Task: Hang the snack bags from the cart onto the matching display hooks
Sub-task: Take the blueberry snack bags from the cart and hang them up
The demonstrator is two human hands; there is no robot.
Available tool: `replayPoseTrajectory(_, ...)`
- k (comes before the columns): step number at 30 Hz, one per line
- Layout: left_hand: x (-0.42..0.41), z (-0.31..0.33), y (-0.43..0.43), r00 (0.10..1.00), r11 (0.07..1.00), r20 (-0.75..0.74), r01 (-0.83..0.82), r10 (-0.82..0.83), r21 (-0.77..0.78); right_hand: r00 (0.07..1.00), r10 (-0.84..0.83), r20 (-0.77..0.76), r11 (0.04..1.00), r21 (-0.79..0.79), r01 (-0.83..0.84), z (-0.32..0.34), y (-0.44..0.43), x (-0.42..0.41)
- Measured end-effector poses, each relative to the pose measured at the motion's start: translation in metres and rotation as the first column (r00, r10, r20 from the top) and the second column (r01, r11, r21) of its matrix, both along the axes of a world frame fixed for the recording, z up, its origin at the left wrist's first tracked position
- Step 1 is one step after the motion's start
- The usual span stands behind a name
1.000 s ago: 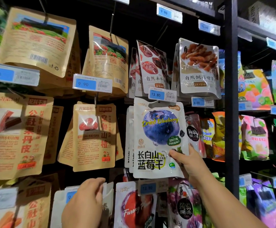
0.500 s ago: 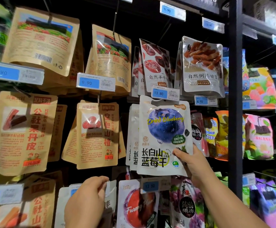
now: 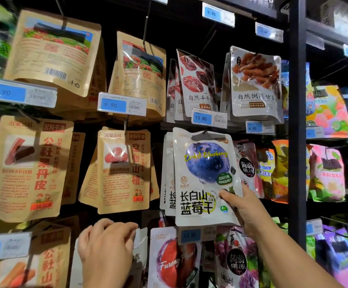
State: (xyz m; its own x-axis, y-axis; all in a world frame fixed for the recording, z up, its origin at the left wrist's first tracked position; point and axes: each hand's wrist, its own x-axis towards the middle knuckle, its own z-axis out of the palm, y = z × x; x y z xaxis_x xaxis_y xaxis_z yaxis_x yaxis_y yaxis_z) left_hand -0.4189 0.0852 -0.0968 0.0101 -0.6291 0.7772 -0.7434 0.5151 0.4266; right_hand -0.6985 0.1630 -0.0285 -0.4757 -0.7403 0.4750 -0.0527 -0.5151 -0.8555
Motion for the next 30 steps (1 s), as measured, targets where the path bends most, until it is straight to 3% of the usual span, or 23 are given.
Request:
replayPoseTrajectory(3, 0.002, -0.006, -0.011, 0.994, 0.999, 0.105, 0.033, -0.029, -0.035, 1.0, -0.017, -0.023, 1.0, 0.008, 0.018, 0.0, -0.002, -0.001)
replayPoseTrajectory(7, 0.004, -0.004, -0.014, 0.989, 0.998, 0.136, 0.061, -0.058, -0.023, 0.999, -0.025, -0.043, 1.0, 0.008, 0.026, 0.002, -0.006, -0.002)
replayPoseTrajectory(19, 0.004, -0.008, -0.017, 0.995, 0.996, 0.058, 0.087, -0.085, -0.022, 0.982, -0.099, -0.162, 0.983, 0.139, 0.122, 0.01, -0.049, -0.007)
replayPoseTrajectory(30, 0.004, -0.009, -0.016, 0.994, 0.994, 0.038, 0.1, -0.099, -0.033, 0.928, -0.2, -0.316, 0.952, 0.162, 0.26, -0.001, -0.081, -0.014)
